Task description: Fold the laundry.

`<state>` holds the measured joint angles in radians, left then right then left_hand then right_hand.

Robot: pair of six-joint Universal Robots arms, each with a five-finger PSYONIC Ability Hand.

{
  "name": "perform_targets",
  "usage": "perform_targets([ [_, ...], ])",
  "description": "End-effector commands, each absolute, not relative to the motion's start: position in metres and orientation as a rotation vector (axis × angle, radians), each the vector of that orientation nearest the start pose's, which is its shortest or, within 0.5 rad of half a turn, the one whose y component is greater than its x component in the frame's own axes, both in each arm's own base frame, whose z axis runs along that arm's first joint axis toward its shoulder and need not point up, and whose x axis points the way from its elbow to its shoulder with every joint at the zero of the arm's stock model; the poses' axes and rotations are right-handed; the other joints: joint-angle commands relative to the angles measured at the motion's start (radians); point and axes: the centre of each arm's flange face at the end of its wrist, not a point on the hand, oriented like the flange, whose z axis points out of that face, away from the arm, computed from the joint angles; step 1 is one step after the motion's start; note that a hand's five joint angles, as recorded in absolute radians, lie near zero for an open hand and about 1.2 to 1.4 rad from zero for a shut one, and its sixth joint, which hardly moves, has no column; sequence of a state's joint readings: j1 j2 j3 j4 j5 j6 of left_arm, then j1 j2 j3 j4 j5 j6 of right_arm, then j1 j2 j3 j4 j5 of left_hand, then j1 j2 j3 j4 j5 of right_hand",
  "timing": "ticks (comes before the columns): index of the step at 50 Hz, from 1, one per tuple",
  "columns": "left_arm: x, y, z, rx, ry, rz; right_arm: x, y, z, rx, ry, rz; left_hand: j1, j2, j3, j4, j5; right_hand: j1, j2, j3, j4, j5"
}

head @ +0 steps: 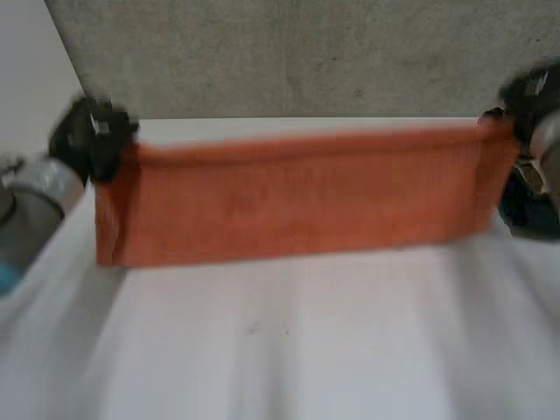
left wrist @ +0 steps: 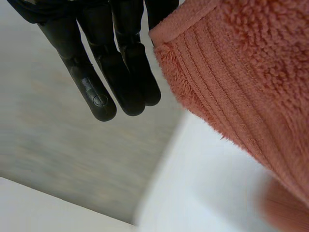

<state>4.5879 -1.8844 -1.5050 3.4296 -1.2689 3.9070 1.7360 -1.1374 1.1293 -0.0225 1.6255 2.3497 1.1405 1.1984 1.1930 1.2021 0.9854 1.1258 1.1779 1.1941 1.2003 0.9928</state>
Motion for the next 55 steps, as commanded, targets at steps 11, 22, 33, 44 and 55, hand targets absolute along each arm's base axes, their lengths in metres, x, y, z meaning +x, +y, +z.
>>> perform_targets([
  [11,-0.219,-0.381,0.382,0.776,1.331,-2.595,0.207,-0.396,0.404,-0.48,1.655,-2.896,0.256,0.198,0.203,0.194,0.236,0.271,0.218,0.202,0.196,0.229],
  [22,-0.194,-0.351,0.24,0.874,1.895,-2.248,0.203,-0.378,0.276,-0.72,2.224,-2.359,0.256,0.198,0.203,0.194,0.236,0.271,0.218,0.202,0.196,0.229],
  [33,-0.175,-0.329,0.147,0.923,2.098,-2.105,0.195,-0.325,0.168,-0.922,2.409,-1.857,-0.013,-0.07,-0.065,-0.074,-0.032,0.271,0.218,0.202,0.196,0.229],
  [44,-0.161,-0.328,0.126,1.056,2.016,-1.918,0.181,-0.319,0.151,-0.965,2.473,-1.817,-0.39,-0.448,-0.442,-0.451,-0.409,0.271,0.218,0.202,0.196,0.229],
  [55,-0.134,-0.326,0.115,1.117,1.933,-1.742,0.173,-0.321,0.15,-0.958,2.499,-1.817,-0.378,-0.436,-0.431,-0.44,-0.397,0.271,0.218,0.202,0.196,0.229],
])
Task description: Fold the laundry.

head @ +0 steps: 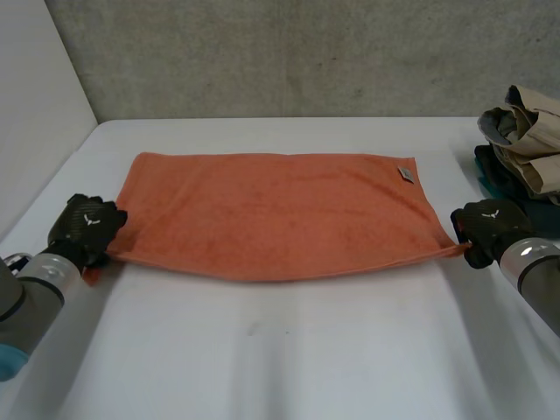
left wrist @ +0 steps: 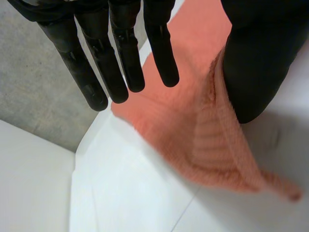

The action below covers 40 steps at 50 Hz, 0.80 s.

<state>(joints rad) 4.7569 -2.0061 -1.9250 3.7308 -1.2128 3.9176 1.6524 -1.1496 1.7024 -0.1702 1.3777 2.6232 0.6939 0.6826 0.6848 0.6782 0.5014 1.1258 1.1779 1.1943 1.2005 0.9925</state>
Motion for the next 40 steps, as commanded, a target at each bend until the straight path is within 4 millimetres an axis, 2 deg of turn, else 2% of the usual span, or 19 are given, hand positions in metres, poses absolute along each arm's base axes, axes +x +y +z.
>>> perform_targets([
  [1,-0.132,-0.325,0.115,1.114,1.936,-1.737,0.174,-0.32,0.15,-0.964,2.499,-1.816,0.08,0.091,0.089,0.096,0.098,0.271,0.218,0.202,0.196,0.229],
  [3,-0.129,-0.323,0.112,1.108,1.955,-1.722,0.174,-0.319,0.149,-0.973,2.501,-1.813,0.273,0.284,0.282,0.289,0.291,0.271,0.218,0.202,0.196,0.229],
  [6,-0.128,-0.319,0.111,1.106,1.968,-1.712,0.174,-0.318,0.148,-1.002,2.503,-1.808,0.701,0.712,0.71,0.717,0.719,0.271,0.218,0.202,0.196,0.229],
  [9,-0.129,-0.313,0.116,1.108,1.968,-1.71,0.174,-0.315,0.15,-1.039,2.508,-1.809,0.702,0.714,0.711,0.718,0.72,0.271,0.218,0.202,0.196,0.229],
  [15,-0.135,-0.273,0.137,1.133,2.041,-1.665,0.171,-0.299,0.166,-1.203,2.528,-1.785,0.702,0.714,0.711,0.718,0.72,0.271,0.218,0.202,0.196,0.229],
  [16,-0.136,-0.266,0.139,1.141,2.06,-1.651,0.169,-0.292,0.17,-1.272,2.551,-1.744,0.702,0.714,0.711,0.718,0.72,0.271,0.218,0.202,0.196,0.229],
  [17,-0.139,-0.25,0.143,1.164,2.102,-1.618,0.167,-0.288,0.172,-1.311,2.565,-1.716,0.702,0.714,0.711,0.718,0.72,0.271,0.218,0.202,0.196,0.229],
  [19,-0.141,-0.235,0.148,1.188,2.142,-1.575,0.161,-0.279,0.174,-1.38,2.605,-1.637,0.702,0.714,0.711,0.718,0.72,0.271,0.218,0.202,0.196,0.229],
  [23,-0.142,-0.196,0.159,1.267,2.254,-1.421,0.133,-0.25,0.183,-1.599,2.728,-1.328,0.702,0.714,0.711,0.718,0.72,0.271,0.218,0.202,0.196,0.229],
  [25,-0.142,-0.175,0.163,1.333,2.315,-1.303,0.125,-0.241,0.185,-1.667,2.749,-1.236,0.702,0.714,0.711,0.718,0.72,0.271,0.218,0.202,0.196,0.229],
  [27,-0.141,-0.164,0.165,1.378,2.343,-1.226,0.119,-0.236,0.187,-1.72,2.752,-1.183,0.702,0.714,0.711,0.718,0.72,0.271,0.218,0.202,0.196,0.229],
  [29,-0.139,-0.155,0.168,1.434,2.346,-1.154,0.116,-0.237,0.187,-1.732,2.754,-1.2,0.702,0.714,0.711,0.718,0.72,0.271,0.218,0.202,0.196,0.229],
  [32,-0.138,-0.159,0.17,1.458,2.281,-1.164,0.115,-0.245,0.188,-1.723,2.758,-1.29,0.702,0.714,0.711,0.718,0.72,0.271,0.218,0.202,0.196,0.229],
  [36,-0.139,-0.182,0.174,1.459,2.15,-1.291,0.116,-0.263,0.188,-1.63,2.765,-1.453,0.702,0.714,0.711,0.718,0.72,0.271,0.218,0.202,0.196,0.229],
  [37,-0.142,-0.195,0.173,1.474,2.105,-1.355,0.116,-0.269,0.188,-1.6,2.766,-1.488,0.702,0.714,0.711,0.718,0.72,0.271,0.218,0.202,0.196,0.229],
  [40,-0.152,-0.215,0.173,1.5,2.038,-1.451,0.124,-0.291,0.179,-1.504,2.75,-1.574,0.702,0.714,0.711,0.718,0.72,0.271,0.218,0.202,0.196,0.229],
])
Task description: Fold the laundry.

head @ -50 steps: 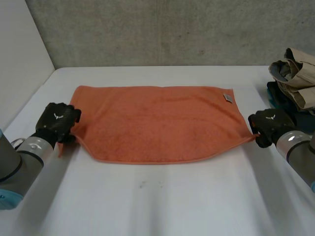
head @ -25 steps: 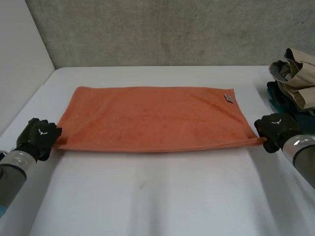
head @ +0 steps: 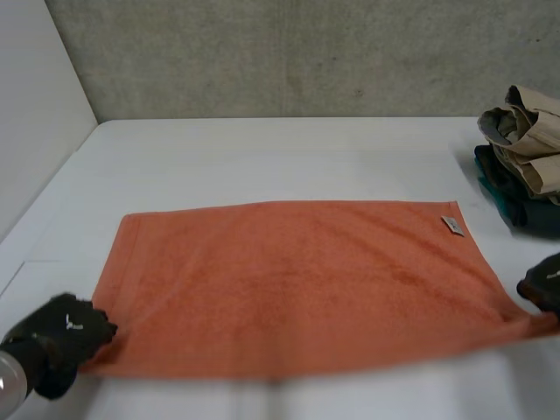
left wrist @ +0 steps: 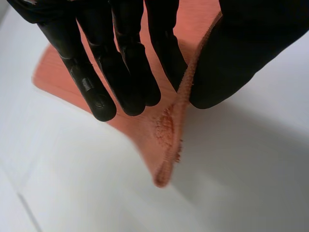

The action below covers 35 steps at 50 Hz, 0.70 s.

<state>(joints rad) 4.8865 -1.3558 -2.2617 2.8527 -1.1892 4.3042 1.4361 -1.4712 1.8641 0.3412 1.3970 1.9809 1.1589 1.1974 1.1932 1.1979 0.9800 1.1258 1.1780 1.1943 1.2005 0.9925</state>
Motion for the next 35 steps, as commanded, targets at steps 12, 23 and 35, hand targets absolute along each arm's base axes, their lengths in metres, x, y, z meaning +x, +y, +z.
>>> perform_targets([
  [12,-0.184,-0.328,0.16,1.326,1.996,-1.596,0.166,-0.361,0.166,-1.396,2.645,-1.942,0.237,0.199,0.203,0.198,0.242,0.271,0.218,0.202,0.196,0.229],
  [23,-0.202,-0.382,0.144,1.251,1.933,-1.611,0.195,-0.426,0.162,-1.23,2.527,-2.178,0.237,0.199,0.203,0.198,0.242,0.271,0.218,0.202,0.196,0.229],
  [35,-0.237,-0.402,0.15,1.199,1.865,-1.806,0.204,-0.453,0.151,-1.156,2.559,-2.259,-0.984,-1.023,-1.019,-1.023,-0.98,-0.718,-0.77,-0.787,-0.793,-0.759],
])
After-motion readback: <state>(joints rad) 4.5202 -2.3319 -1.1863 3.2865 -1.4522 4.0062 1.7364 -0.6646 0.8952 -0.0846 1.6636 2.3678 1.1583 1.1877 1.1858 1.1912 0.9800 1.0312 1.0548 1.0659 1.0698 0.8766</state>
